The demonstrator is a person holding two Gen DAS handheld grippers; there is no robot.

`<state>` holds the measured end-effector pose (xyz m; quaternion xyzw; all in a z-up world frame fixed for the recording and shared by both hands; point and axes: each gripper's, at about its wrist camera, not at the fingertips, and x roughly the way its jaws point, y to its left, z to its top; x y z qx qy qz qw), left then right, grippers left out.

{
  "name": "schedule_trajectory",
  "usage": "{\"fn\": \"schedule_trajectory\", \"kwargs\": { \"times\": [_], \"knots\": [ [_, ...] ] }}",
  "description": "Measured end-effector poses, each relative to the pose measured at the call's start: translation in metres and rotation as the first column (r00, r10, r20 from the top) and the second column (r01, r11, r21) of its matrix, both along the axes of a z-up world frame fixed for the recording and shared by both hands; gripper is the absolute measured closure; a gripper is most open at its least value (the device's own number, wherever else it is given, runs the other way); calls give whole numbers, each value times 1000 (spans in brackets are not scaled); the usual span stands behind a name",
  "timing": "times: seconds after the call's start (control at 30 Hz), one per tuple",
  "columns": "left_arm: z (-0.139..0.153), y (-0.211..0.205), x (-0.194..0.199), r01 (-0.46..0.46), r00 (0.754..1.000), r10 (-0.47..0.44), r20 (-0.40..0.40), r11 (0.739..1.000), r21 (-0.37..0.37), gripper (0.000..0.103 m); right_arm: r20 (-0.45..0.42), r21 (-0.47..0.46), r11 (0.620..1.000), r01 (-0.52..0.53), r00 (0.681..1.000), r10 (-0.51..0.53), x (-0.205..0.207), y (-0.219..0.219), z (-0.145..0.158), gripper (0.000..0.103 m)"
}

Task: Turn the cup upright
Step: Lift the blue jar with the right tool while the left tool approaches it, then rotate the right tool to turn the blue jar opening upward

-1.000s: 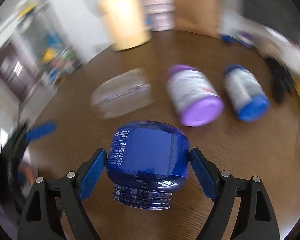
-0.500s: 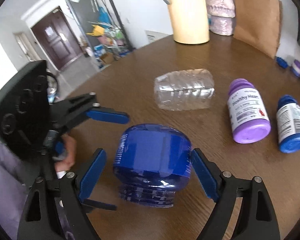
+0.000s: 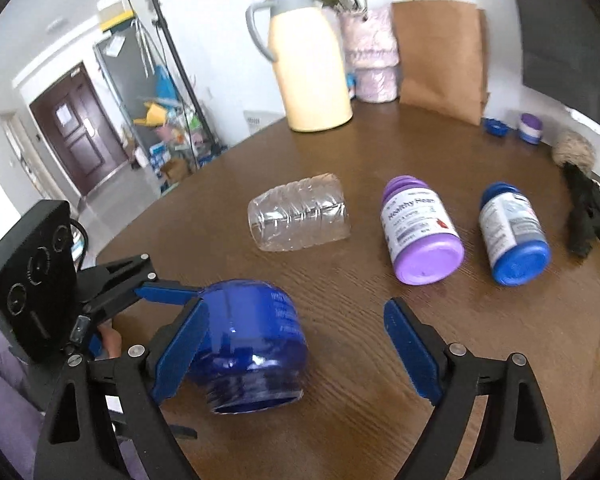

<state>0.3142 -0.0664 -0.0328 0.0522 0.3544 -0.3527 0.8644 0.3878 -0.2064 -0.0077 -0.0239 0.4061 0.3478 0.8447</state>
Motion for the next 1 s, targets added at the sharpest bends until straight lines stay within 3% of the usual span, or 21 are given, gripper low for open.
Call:
{"fn": "schedule_trajectory", "kwargs": {
  "times": [0.2,0.33,0.43,0.47,0.53,0.6,0.67,0.7,1.0],
  "knots": [
    [-1,-3,-13,63,998,-63,12,998,24,4,16,41,993,113,993,-113,-25,-34,0,11],
    [5,2,-12,28,993,-45,106,987,160,3,7,68,986,149,989,-150,-40,-54,-7,11],
    [21,-13,-4,76,966,-139,218,958,276,0,-16,103,979,173,985,-173,-44,-67,-15,11],
    [24,-21,3,104,960,-177,218,945,310,0,-24,116,977,176,984,-175,-45,-69,-17,11],
    [19,-41,31,156,974,-204,95,917,366,0,-43,140,974,179,984,-175,-44,-75,-23,11],
    [9,-50,54,179,983,-179,-36,909,376,2,-53,141,970,201,979,-195,-43,-77,-26,11],
    [2,-50,62,176,984,-159,-75,903,393,7,-63,163,966,202,979,-194,-45,-77,-27,11],
    [0,-48,63,186,982,-161,-97,903,388,14,-65,175,964,200,979,-191,-46,-78,-26,11],
    [-4,-42,35,176,983,-181,-28,896,408,15,-116,237,951,197,978,-173,-52,-76,-41,11]
  ]
}}
